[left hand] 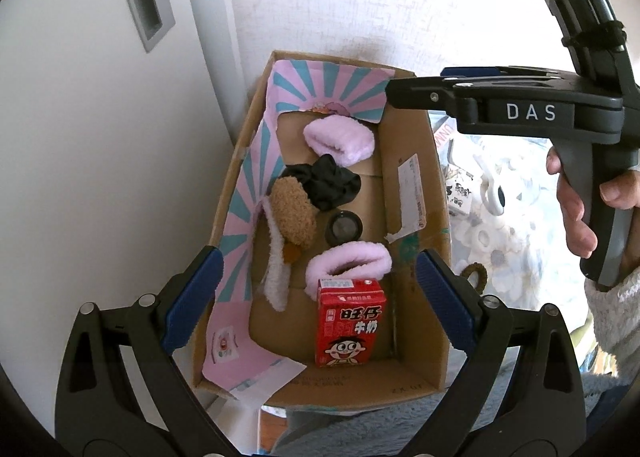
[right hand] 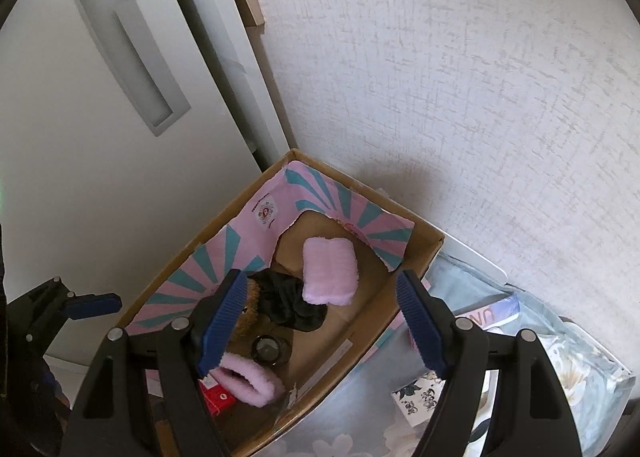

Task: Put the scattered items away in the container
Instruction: 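Move both tools back over the table toward the tissue pack and white clip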

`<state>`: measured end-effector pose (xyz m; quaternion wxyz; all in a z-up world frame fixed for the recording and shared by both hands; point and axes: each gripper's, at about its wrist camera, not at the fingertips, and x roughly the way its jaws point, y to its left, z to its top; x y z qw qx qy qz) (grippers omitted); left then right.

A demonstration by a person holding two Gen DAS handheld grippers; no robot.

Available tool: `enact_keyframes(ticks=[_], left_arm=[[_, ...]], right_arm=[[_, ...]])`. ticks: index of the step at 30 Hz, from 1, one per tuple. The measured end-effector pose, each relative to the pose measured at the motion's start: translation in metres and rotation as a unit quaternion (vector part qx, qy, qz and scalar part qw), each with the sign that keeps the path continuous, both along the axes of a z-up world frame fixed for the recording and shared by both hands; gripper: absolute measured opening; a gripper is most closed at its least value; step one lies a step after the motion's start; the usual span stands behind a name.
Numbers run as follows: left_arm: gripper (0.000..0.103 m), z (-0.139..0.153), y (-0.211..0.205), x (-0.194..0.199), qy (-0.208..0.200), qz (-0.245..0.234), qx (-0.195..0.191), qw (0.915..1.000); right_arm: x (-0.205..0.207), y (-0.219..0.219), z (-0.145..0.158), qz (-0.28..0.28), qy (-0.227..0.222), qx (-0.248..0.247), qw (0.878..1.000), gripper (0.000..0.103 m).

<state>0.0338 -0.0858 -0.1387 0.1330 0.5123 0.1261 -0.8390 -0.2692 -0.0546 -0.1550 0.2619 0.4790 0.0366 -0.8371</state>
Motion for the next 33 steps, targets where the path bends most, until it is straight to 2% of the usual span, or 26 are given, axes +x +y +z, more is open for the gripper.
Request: enact_keyframes(ticks=[4,8,14,19,23,27,33], left_arm=[[0.097,0.010,0.005,0.001,0.011,0.003,-0.010,0.9999],[0.097,0.026,0.012,-0.003,0.026,-0.003,-0.023,0.9994],[0.099,0.050,0.034,-0.034,0.037,-0.038,-0.062,0.9967],[0.102,0.062,0.071,-0.066,0.055,-0.087,-0.062,0.9927],[0.102,0.047,0.113,-0.100,0.036,-0.132,-0.085,0.9870],[0.102,0.007,0.146,-0.129,-0.001,-0.162,-0.104,0.9813],[0.102,-0.054,0.159,-0.153,-0.054,-0.164,-0.087,0.9810]], right_arm=[[0.006,0.010,0.010,-0.015,0.011,0.005,1.000,0.073],[0.013,0.039,0.029,-0.037,0.027,0.000,0.999,0.073],[0.025,0.112,0.062,-0.094,0.051,-0.008,0.994,0.073],[0.042,0.176,0.078,-0.151,0.066,-0.006,0.986,0.073],[0.054,0.214,0.071,-0.185,0.058,0.005,0.981,0.073],[0.064,0.241,0.051,-0.201,0.039,0.020,0.979,0.073],[0.067,0.257,0.003,-0.199,-0.009,0.031,0.980,0.073]])
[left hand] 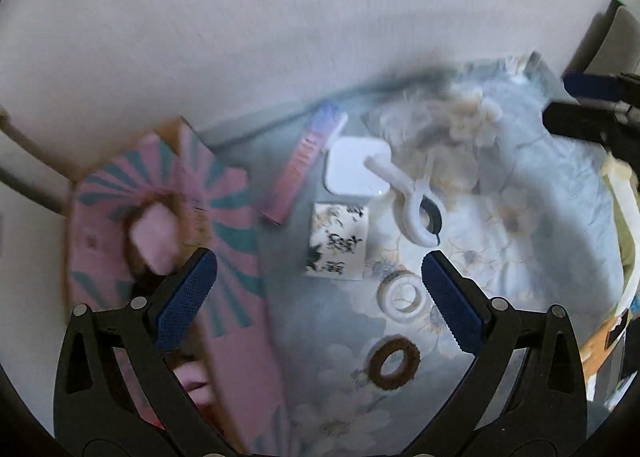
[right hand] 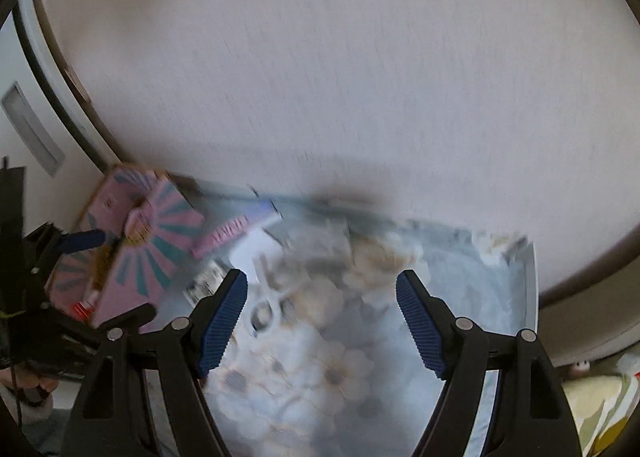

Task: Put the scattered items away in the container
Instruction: 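Move both tools back over the table toward the tissue pack and white clip, then grasp the white tissue pack with left tool while right tool grasps white clip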

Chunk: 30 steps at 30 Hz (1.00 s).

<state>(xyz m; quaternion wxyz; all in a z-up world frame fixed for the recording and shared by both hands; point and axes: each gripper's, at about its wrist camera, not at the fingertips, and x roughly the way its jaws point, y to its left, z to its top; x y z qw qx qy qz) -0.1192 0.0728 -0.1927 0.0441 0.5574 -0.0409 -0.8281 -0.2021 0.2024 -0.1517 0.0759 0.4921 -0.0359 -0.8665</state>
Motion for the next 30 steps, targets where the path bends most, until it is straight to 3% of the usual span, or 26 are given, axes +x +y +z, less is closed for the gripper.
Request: enact_keyframes(ticks=[6,11,20,26,30], left_arm=[[0.102,-0.033,0.003,-0.010,-0.025,0.010,0.001,0.9996],[0.102,-0.049,0.009,-0.016,-0.038,0.014,-0.030,0.9987],[0.102,-0.062,0.017,-0.019,-0.034,0.022,-0.090,0.9951],[0.102,-0.068,0.030,-0.013,-0.027,0.001,-0.114,0.9931],[0.102,-0.078,0.031,-0.012,-0.040,0.001,-0.102,0.9939]], right_arm=[[-0.002,-0.016,-0.046,0.030,-0.038,0.008,0.999,0.073],[-0.013,-0.035,-0.077,0.065,-0.058,0.011,0.996,0.072],[-0.029,-0.047,-0.109,0.095,-0.099,0.010,0.991,0.045],[-0.031,-0.053,-0.114,0.115,-0.102,0.012,0.988,0.035],[-0.032,-0.054,-0.114,0.122,-0.103,0.011,0.987,0.032]])
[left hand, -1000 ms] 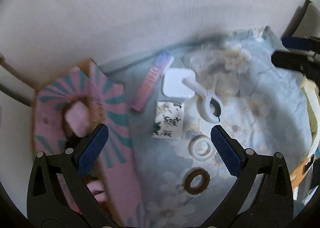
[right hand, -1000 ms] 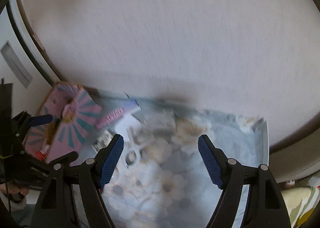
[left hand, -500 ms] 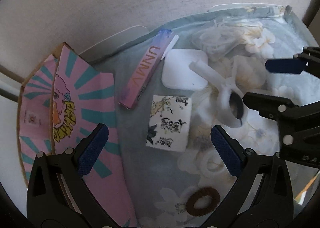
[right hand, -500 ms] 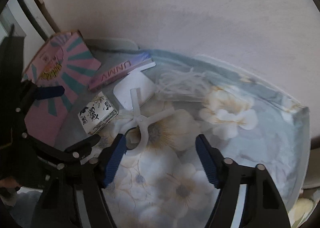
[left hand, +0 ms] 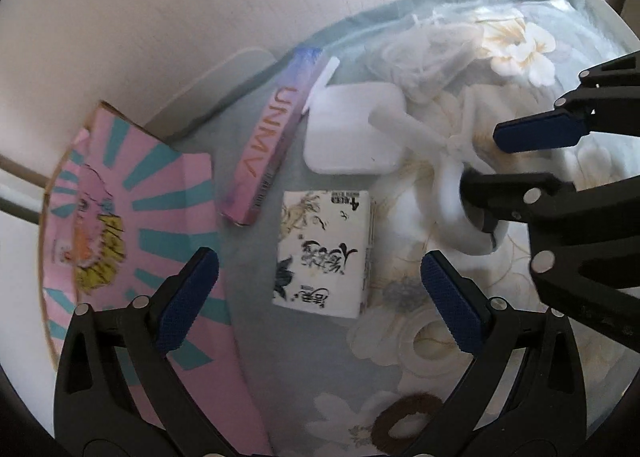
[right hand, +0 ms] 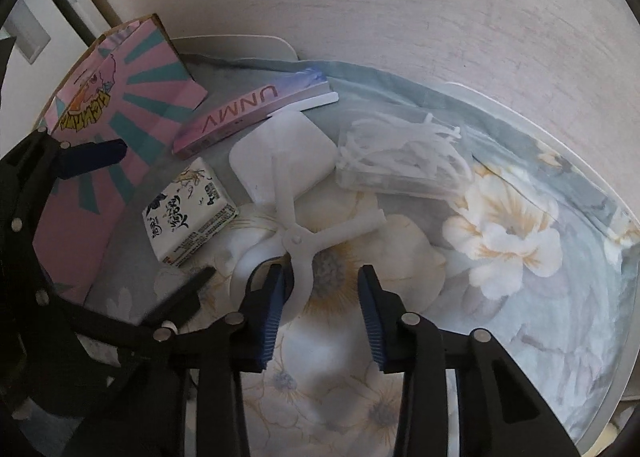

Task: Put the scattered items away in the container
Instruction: 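Grasp the white tissue pack with left tool while right tool grasps white clip, then carry tissue pack and white clip over the cardboard box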

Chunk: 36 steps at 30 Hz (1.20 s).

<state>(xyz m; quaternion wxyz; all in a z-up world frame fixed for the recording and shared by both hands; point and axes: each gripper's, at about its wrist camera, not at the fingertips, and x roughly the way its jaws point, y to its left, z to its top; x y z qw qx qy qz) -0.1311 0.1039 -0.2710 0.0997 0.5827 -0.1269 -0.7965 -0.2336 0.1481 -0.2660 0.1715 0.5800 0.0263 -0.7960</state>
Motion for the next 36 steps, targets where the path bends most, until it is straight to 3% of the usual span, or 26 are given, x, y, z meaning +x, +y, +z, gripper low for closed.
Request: enact_keyframes(ticks=[4,7,11,13,29,36], left_arm=[[0.101,-0.002,-0.009,0.001,0.003,0.018,0.031,0.9993],[0.095,-0.002,-0.012,0.005,0.009,0.021,0.056,0.9982],[0.063,0.000,-0.011,0.012,0.009,0.015,0.092,0.9956],[0.047,0.002,-0.009,0.016,0.009,0.008,0.090,0.9959],[0.044,0.018,-0.022,0.035,0.015,0.028,0.106,0.9938],[0.044,0.038,-0.031,0.049,0.031,0.035,0.122,0.9914]], right_arm=[[0.000,-0.001,0.000,0.005,0.000,0.001,1.000,0.031],[0.000,-0.005,0.002,0.011,0.004,0.005,1.000,0.031],[0.002,-0.008,0.003,0.014,0.007,0.001,1.000,0.013],[0.004,-0.008,0.005,0.013,0.010,-0.002,1.000,0.013],[0.011,0.009,0.020,-0.033,0.011,-0.018,0.999,0.012],[0.020,0.015,0.033,-0.048,0.018,-0.022,0.998,0.012]])
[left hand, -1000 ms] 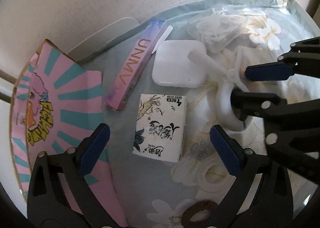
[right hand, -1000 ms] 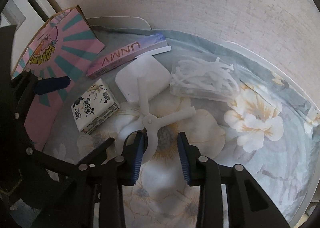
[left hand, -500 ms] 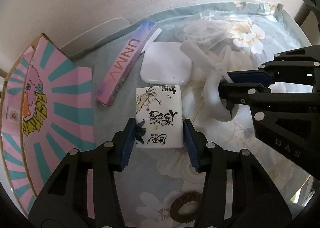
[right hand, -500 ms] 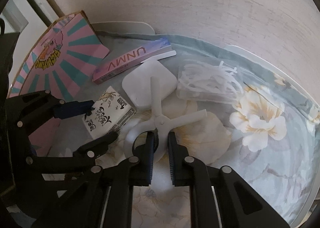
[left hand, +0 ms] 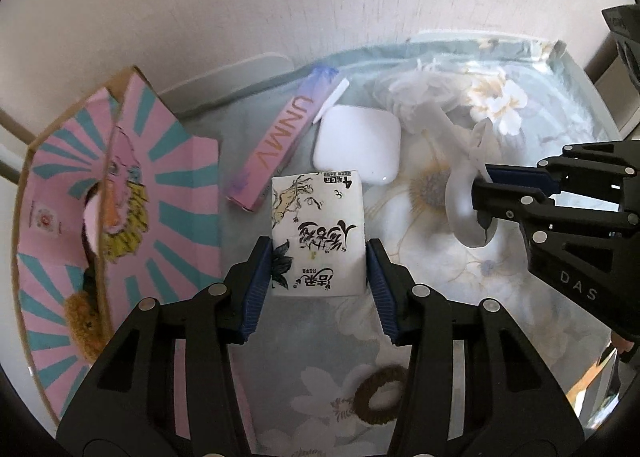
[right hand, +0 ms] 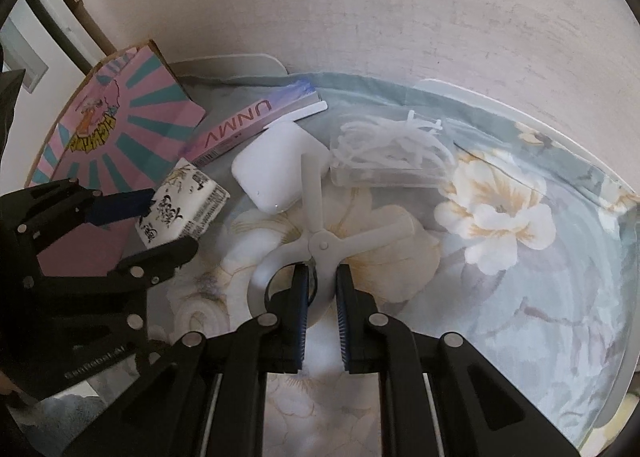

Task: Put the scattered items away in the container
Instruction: 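Carry tissue pack and white clip over the cardboard box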

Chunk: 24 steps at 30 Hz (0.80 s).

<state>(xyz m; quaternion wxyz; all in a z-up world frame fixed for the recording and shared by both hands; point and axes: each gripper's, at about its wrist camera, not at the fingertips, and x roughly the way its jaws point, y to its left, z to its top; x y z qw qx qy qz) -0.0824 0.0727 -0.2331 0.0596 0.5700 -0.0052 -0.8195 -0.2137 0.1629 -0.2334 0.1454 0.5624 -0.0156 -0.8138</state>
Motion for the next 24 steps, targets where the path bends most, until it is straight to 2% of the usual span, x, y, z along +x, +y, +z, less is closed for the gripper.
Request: enact_keyframes(ticks=[4,9,14,15,17,24], left_arm=[[0.044,0.021,0.000,0.001,0.018,-0.006,0.001,0.9998],[0.044,0.059,0.002,-0.026,0.048,-0.009,0.010,0.9988],[0.044,0.100,-0.012,-0.006,0.077,0.000,0.005,0.9970],[0.044,0.106,-0.015,-0.002,0.082,0.005,0.007,0.9966],[0.044,0.124,-0.026,0.008,0.091,0.016,0.009,0.9957],[0.044,0.153,-0.079,0.054,0.113,0.075,0.005,0.9908]], right_arm=[[0.003,0.005,0.019,-0.014,0.009,-0.004,1.000,0.012],[0.011,0.012,0.057,-0.036,0.037,-0.009,0.999,0.012],[0.021,-0.011,0.086,-0.039,0.064,-0.002,0.997,0.012],[0.023,-0.002,0.096,-0.037,0.069,-0.001,0.997,0.012],[0.013,-0.010,0.096,-0.030,0.079,-0.001,0.996,0.012],[0.005,-0.077,0.124,0.023,0.112,-0.007,0.993,0.012]])
